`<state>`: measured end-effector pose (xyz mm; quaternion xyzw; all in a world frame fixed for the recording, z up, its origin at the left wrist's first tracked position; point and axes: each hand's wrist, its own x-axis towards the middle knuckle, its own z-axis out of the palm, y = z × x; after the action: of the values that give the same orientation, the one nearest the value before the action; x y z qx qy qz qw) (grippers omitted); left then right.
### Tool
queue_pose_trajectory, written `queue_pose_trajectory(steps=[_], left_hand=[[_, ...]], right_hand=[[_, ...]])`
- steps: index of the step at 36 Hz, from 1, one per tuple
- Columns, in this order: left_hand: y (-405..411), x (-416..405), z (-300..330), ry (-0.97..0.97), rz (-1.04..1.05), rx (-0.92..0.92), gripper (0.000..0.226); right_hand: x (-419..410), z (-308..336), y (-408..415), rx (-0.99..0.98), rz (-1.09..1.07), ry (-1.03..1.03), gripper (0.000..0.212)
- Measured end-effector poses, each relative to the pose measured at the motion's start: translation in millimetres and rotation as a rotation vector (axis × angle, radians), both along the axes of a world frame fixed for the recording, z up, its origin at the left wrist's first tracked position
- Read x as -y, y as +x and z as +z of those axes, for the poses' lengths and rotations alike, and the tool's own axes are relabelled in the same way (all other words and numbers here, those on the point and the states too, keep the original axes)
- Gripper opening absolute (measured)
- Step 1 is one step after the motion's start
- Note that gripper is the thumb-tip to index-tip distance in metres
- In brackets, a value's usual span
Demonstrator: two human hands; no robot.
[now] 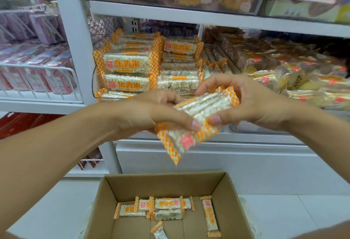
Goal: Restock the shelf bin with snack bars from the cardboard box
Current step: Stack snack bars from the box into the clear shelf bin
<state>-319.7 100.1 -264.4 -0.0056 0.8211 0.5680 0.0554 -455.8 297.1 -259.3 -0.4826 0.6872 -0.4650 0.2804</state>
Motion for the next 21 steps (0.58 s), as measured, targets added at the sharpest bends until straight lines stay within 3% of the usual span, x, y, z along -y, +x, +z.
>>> queue_pose_trajectory(steps=[4, 10, 16, 18, 21], left_hand=[[-4.0, 3.4, 2.7, 0.193, 0.205, -0.131, 0.076], [-10.6, -20.5, -3.0, 0.136, 0.47, -0.328, 0.076], [-12.6, -16.3, -4.2, 0.08, 0.425, -0.337, 0.078], [-13.5, -2.6, -1.8, -0.065, 0.455, -0.438, 0.073], [-16.2, 31.3, 0.7, -0.498, 0.575, -0.767, 0.046]], right_hand=[[0.4, -1.9, -9.9, 0.109, -0.19, -0.212, 0.046], [11.8, -2.6, 6.2, 0.27, -0.207, -0.208, 0.048], [9.1, 4.2, 4.8, 0.217, -0.237, -0.185, 0.042], [7.8, 8.6, -2.6, 0.207, -0.303, -0.253, 0.038], [6.3, 14.4, -14.1, 0.167, -0.406, -0.341, 0.045]])
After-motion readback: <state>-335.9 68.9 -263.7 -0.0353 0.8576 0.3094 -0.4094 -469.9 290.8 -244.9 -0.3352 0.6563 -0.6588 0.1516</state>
